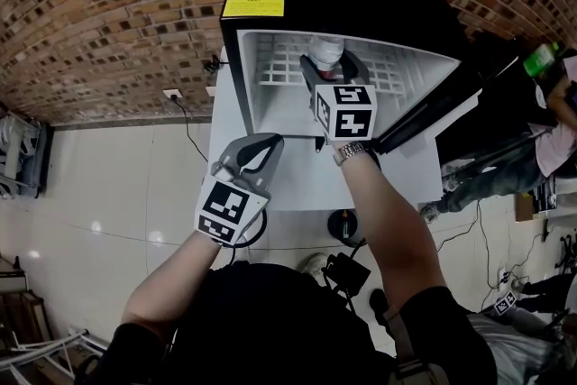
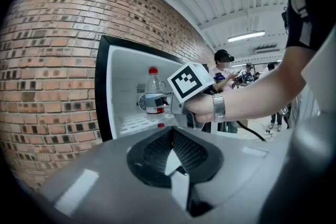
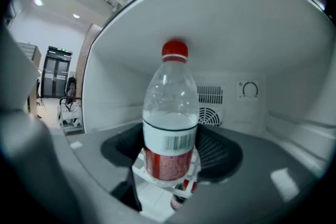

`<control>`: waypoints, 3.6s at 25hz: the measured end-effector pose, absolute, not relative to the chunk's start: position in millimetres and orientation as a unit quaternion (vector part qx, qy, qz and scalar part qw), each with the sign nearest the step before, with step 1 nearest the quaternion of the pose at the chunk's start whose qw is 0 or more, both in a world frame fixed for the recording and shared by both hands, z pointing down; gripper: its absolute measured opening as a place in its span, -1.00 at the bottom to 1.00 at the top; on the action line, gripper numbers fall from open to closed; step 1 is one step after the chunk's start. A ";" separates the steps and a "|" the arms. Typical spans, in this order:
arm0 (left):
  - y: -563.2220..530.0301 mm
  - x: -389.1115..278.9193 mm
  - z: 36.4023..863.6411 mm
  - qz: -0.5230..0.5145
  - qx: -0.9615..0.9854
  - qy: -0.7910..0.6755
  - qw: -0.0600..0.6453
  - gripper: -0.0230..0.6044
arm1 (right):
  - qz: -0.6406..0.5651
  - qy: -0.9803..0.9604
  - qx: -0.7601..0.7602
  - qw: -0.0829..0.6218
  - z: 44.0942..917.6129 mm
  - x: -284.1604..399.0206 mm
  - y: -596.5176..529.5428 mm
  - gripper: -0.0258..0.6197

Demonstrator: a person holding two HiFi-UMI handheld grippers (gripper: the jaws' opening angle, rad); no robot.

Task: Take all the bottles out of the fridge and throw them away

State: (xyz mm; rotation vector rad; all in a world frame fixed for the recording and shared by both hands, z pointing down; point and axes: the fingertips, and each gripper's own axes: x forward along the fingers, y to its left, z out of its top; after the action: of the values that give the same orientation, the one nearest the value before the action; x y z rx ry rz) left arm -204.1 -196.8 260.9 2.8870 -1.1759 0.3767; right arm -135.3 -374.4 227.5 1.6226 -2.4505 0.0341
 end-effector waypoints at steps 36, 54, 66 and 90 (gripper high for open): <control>-96.6 -13.4 314.9 0.164 0.975 -0.147 0.008 -0.92 | 0.066 -0.745 0.656 0.106 308.5 57.2 -130.9 0.00; -6.0 108.5 402.8 0.233 0.972 -0.010 0.027 -0.92 | 0.170 -0.668 0.711 0.142 445.5 170.5 -6.6 0.00; 19.8 131.9 503.8 0.308 0.949 0.025 0.064 -0.92 | 0.278 -0.651 0.682 0.185 608.1 194.2 16.2 -0.01; -14.4 111.6 658.2 0.389 0.916 0.001 0.102 -0.92 | 0.432 -0.619 0.580 0.305 909.8 187.0 -17.6 0.00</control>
State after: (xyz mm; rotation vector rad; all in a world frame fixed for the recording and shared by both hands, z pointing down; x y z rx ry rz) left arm 111.6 -14.4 658.2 2.7037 0.0030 1.1476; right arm 187.0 -17.6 909.8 1.5356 -1.6389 1.1449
